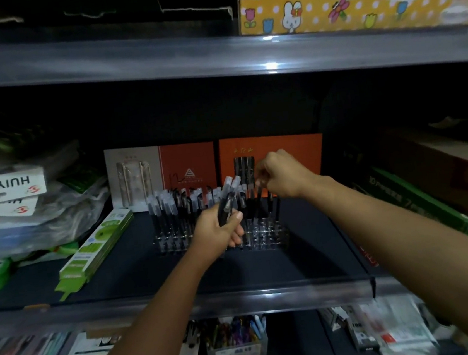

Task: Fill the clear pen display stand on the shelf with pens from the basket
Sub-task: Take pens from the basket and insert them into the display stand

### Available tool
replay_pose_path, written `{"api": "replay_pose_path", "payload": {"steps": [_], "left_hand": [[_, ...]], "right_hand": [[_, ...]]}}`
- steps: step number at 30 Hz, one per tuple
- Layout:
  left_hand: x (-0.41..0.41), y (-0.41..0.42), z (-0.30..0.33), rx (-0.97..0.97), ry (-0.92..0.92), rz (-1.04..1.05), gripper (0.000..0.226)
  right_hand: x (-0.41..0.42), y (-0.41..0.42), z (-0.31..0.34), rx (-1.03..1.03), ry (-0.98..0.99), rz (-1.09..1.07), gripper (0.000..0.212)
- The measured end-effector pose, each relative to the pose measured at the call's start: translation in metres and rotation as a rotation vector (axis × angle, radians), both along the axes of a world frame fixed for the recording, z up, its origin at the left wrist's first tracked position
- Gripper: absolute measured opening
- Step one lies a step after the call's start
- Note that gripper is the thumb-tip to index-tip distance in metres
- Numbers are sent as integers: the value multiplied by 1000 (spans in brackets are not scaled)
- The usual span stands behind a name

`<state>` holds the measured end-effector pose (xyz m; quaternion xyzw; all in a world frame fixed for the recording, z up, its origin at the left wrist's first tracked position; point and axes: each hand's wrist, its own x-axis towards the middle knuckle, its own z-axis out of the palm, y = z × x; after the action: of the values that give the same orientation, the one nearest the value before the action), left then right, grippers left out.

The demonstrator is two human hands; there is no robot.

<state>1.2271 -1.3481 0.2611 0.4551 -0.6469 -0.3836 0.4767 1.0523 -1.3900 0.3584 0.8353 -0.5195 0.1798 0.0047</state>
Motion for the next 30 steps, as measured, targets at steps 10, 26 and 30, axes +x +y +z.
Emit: {"api": "replay_pose_path", "payload": {"steps": [10, 26, 30], "left_hand": [[5, 0, -6, 14, 18, 5, 12], [1, 6, -3, 63, 91, -109, 13], [-2, 9, -3, 77, 70, -120, 14]], "right_hand": [[14, -8, -16, 65, 36, 4, 14], [11, 9, -9, 162, -172, 271, 18], [8, 18, 1, 195, -253, 318, 20]]}}
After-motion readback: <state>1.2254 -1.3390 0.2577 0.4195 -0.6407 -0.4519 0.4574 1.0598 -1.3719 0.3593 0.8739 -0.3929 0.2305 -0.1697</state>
